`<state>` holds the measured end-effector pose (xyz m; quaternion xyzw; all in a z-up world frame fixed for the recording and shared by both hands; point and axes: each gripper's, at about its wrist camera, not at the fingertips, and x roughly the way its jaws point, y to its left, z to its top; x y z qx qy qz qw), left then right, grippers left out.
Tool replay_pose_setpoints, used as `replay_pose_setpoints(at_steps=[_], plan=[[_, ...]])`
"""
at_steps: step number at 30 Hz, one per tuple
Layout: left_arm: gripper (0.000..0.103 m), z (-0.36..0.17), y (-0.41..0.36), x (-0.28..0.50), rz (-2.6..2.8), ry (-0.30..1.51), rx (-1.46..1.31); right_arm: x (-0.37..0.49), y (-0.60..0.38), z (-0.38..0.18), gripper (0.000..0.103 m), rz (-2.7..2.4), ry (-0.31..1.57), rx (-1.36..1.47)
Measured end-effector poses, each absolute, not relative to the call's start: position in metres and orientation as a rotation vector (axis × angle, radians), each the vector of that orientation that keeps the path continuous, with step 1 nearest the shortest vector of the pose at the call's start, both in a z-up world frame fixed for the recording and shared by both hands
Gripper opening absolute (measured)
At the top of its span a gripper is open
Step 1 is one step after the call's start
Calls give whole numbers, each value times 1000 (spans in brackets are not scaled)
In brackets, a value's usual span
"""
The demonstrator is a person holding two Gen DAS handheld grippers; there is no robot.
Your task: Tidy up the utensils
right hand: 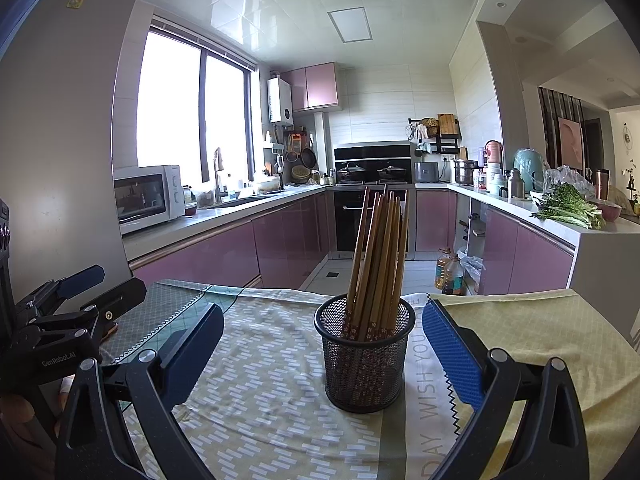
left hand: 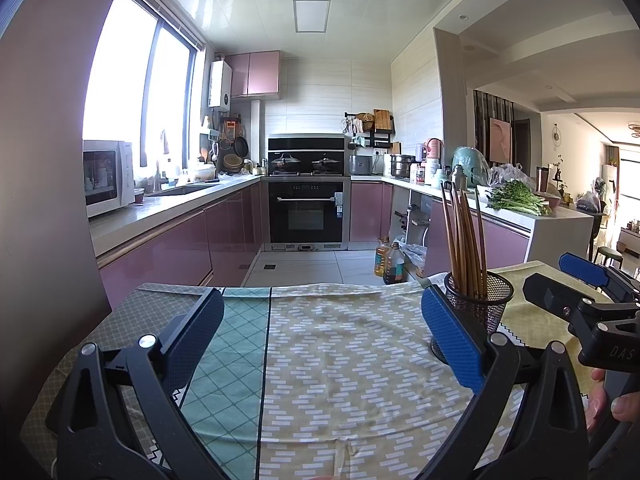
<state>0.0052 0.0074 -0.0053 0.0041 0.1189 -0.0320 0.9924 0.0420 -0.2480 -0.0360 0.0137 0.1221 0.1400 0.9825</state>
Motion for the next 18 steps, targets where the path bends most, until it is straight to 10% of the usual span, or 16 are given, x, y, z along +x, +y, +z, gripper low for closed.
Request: replay_pose_setpoints(at_steps=[18], plan=[[97, -7, 6, 6, -64, 241, 10, 43, -247, -38, 96, 278, 249, 36]])
